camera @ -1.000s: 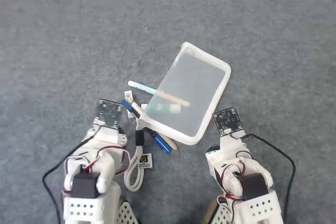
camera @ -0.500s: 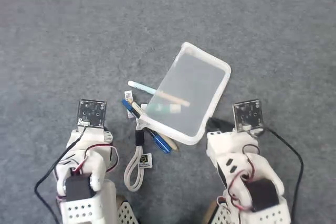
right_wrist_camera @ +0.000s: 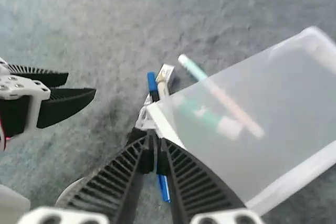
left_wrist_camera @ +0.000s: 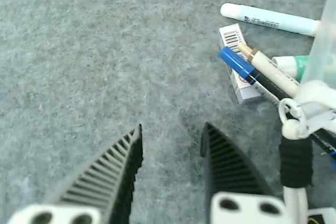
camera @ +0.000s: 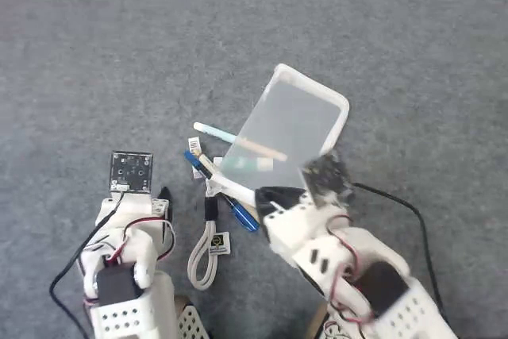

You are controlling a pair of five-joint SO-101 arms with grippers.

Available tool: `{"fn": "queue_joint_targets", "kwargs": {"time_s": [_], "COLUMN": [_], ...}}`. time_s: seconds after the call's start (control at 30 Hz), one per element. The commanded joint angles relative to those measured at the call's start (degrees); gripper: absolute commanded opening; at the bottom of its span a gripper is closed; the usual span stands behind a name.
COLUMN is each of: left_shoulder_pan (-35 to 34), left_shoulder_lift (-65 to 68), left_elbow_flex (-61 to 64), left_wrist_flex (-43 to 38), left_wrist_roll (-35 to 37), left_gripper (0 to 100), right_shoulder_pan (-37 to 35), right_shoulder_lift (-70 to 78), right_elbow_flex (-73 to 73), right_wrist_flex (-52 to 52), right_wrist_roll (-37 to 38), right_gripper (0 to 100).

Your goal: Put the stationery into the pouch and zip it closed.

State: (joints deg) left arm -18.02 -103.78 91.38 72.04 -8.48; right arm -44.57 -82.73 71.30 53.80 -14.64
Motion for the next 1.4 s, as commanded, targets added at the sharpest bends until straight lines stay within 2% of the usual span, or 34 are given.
{"fn": "queue_joint_targets", "kwargs": {"time_s": [0.0,0.1,0.57,0.83,1.37], "left_shoulder_pan": [-1.05,-2.2,-2.64,-2.55,-2.64], "left_shoulder_lift": [-0.88,-0.88,-0.88,-0.88,-0.88], "left_elbow_flex": [-3.21,-3.21,-3.3,-3.3,-3.3], "left_wrist_flex": [0.26,0.26,0.18,0.18,0.18], "left_wrist_roll": [2.37,2.55,2.64,2.64,2.64], "left_gripper": [19,21,21,21,21], "right_shoulder_pan": [-2.95,-5.23,-11.56,-14.11,-11.12], "right_shoulder_lift": [11.21,20.26,51.12,62.2,80.92], "right_elbow_flex": [-5.54,-9.05,-14.51,-21.01,-29.63], "right_wrist_flex": [-5.14,-6.64,-27.3,-28.26,-27.74], "right_wrist_roll": [-4.22,-7.3,-9.49,-12.84,-13.54], "right_gripper": [7.4,12.5,11.7,11.8,11.5]}}
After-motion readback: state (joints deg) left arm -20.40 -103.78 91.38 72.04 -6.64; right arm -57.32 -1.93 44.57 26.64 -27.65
